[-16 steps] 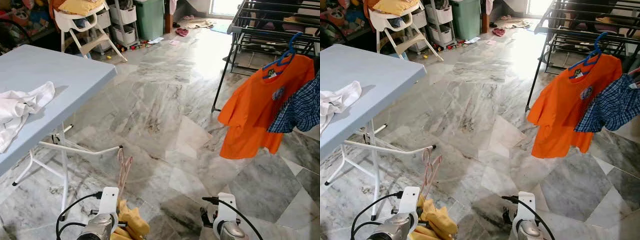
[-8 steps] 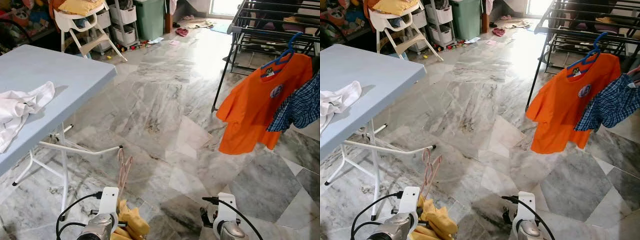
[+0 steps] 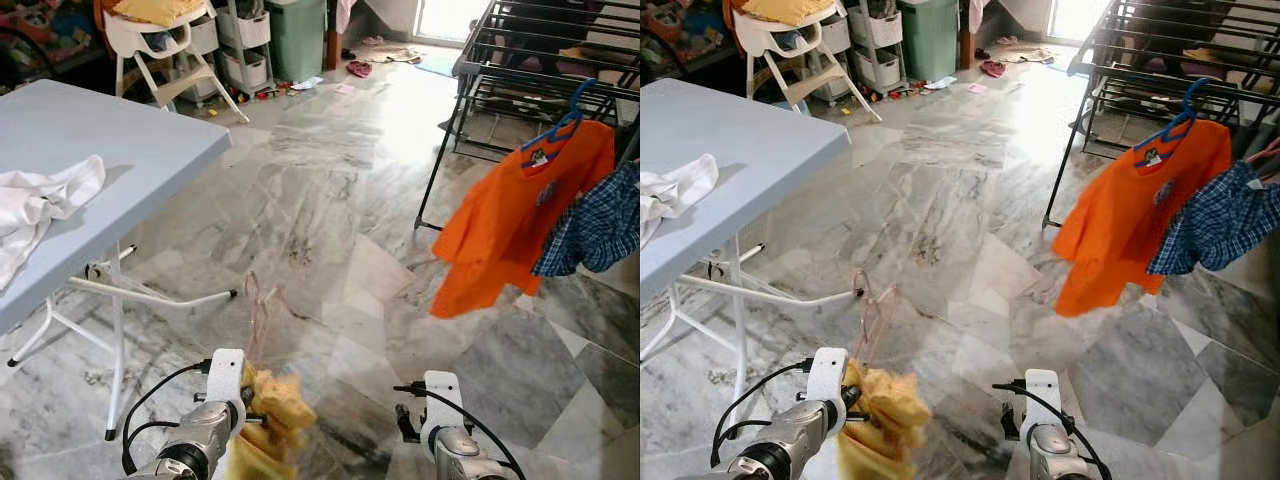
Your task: Hang hanger
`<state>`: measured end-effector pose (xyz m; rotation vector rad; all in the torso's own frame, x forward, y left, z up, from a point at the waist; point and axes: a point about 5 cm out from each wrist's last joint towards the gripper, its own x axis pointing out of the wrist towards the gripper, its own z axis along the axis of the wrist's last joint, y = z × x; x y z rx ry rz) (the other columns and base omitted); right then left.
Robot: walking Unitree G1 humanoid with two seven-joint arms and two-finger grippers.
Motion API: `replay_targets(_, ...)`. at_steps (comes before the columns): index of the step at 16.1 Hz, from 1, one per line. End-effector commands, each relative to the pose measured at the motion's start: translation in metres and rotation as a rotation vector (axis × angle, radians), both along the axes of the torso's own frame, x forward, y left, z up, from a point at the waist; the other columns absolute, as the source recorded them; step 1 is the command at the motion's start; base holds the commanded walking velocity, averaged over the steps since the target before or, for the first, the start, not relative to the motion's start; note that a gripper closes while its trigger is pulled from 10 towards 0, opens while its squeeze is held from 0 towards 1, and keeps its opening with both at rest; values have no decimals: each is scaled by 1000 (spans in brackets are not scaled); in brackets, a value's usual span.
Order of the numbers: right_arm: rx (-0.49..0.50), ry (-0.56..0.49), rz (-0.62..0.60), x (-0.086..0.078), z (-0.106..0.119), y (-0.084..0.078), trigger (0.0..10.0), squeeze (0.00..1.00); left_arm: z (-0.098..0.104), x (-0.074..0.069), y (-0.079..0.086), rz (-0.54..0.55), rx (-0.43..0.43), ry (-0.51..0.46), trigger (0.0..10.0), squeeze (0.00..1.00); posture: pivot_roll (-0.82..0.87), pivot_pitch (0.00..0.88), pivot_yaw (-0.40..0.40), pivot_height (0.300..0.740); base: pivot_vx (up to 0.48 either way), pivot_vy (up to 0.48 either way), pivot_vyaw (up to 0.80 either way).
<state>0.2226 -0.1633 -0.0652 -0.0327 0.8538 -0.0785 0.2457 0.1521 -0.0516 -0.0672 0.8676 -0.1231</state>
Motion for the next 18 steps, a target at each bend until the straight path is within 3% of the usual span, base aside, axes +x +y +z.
replay_targets(1, 3, -44, -2, 7, 5, -1, 10000, 0, 6, 8, 4, -27, 12, -56, 10000, 0, -137, 19, -8, 740, 0, 0, 0)
replay_targets(2, 12, -80, -14, 15, 11, -3, 10000, 0, 11, 12, 4, -48, 16, -97, 10000, 0, -138, 22, -7, 740, 0, 0, 0)
replay_targets(5, 100, -258, 10, 50, 41, -11, 10000, 0, 44, 47, 6, -151, 14, -290, 10000, 0, -133, 33, -10, 740, 0, 0, 0)
replay_targets(7, 101, -368, 44, 70, 62, -19, 10000, 0, 69, 68, 12, -207, 24, -400, 10000, 0, -131, 45, -12, 740, 0, 0, 0)
replay_targets(10, -14, -586, 144, 92, 107, -44, 10000, 0, 112, 91, 19, -356, 2, -594, 10000, 0, -143, 89, -8, 740, 0, 0, 0)
replay_targets(12, -20, -681, 195, 90, 124, -47, 10000, 0, 125, 92, 17, -448, -22, -665, 10000, 0, -138, 101, -7, 740, 0, 0, 0)
replay_targets(15, -101, -743, 268, 71, 134, -42, 10000, 0, 127, 69, 12, -618, -52, -740, 10000, 0, -139, 113, -1, 740, 0, 0, 0)
replay_targets(16, -31, -748, 225, 61, 133, -36, 10000, 0, 121, 59, 14, -622, -74, -729, 10000, 0, -144, 122, 0, 740, 0, 0, 0)
replay_targets(18, -13, -749, 223, 55, 132, -30, 10000, 0, 117, 55, 15, -627, -82, -711, 10000, 0, -150, 129, 2, 740, 0, 0, 0)
